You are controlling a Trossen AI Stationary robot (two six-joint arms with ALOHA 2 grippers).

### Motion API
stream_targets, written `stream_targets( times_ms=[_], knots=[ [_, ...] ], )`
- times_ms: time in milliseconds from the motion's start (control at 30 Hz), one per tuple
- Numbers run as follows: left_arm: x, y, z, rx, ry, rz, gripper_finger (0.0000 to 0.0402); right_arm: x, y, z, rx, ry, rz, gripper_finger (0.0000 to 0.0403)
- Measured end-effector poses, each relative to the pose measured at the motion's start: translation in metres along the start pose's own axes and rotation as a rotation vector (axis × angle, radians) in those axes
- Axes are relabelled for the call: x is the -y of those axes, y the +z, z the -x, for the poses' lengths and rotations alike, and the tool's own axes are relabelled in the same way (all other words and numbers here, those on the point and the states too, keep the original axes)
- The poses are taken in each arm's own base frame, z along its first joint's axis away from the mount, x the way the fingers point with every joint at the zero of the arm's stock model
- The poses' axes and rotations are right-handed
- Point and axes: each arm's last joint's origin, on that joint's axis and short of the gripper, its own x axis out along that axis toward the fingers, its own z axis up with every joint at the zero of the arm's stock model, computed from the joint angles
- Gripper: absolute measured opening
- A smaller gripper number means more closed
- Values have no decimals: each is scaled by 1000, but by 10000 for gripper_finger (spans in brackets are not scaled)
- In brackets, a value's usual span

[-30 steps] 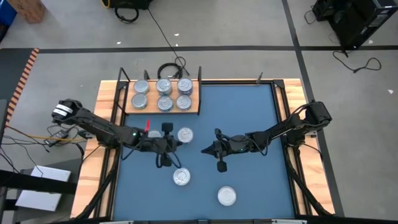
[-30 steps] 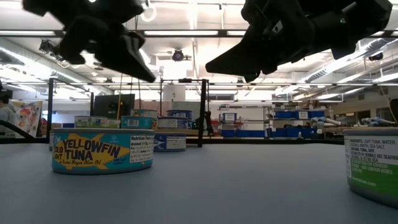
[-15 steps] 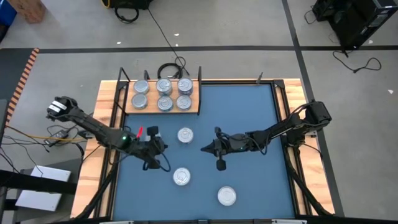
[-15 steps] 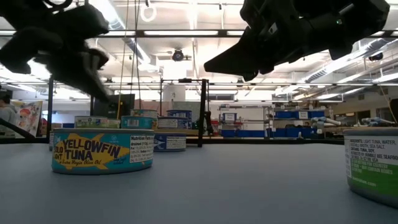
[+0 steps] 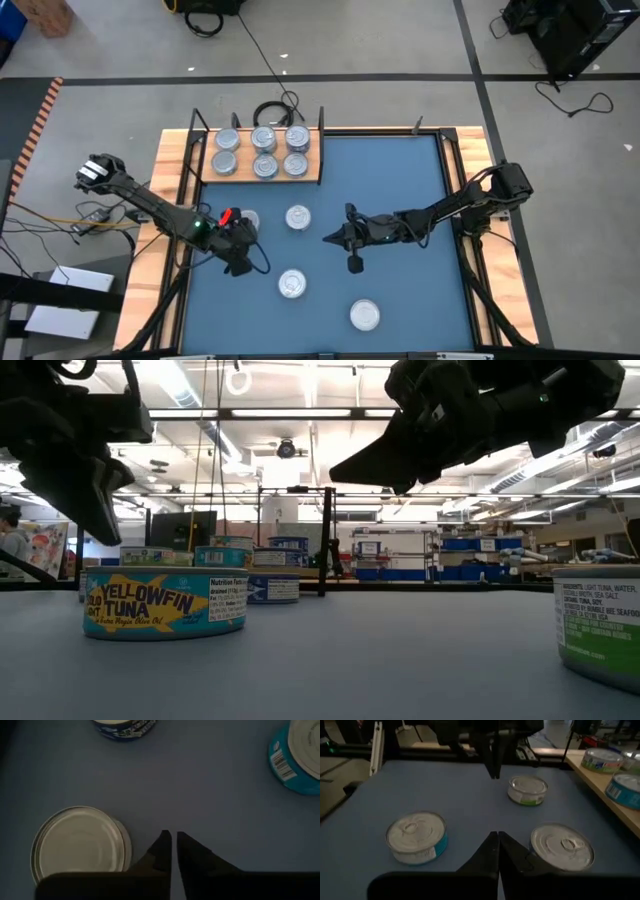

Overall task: Stack canned seafood by type on shelf
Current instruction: Stack the green tuna can on top of the other green tuna can on the shelf

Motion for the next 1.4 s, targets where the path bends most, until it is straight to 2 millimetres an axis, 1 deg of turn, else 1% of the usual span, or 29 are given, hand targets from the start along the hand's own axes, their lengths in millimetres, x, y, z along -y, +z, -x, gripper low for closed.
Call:
stream_targets(
  times_ms=[167, 367, 500, 600, 733, 867, 1033, 1133, 1267, 1300, 1400],
  knots=[
    [-1, 0, 0, 8, 27, -7, 72, 0, -2, 0, -22, -1, 4, 12],
    [0, 0, -5, 17, 81, -18, 117, 0, -2, 0, -22, -1, 4, 12],
    [3, -4, -17, -34, 122, -51, 125, 0, -2, 0, -22, -1, 13, 12],
    [2, -8, -25, -65, 208, -86, 125, 0, -2, 0, -22, -2, 28, 12],
    [2, -12, -33, -86, 275, -100, 126, 0, -2, 0, -22, -2, 46, 12],
    [3, -13, -39, -97, 305, -110, 125, 0, -2, 0, -22, -3, 49, 12],
    [4, -15, -44, -108, 335, -130, 110, 0, -2, 0, -22, -5, 49, 12],
    [4, -15, -45, -112, 343, -137, 81, 0, -2, 0, -21, -5, 49, 12],
    [6, -13, -44, -108, 333, -137, 19, 0, -1, 0, -15, -4, 48, 12],
    [6, -13, -43, -111, 326, -146, 10, 0, -1, 0, -14, -4, 48, 12],
    [12, -6, -40, -114, 299, -184, 6, 0, -1, 0, -14, -5, 48, 12]
  ],
)
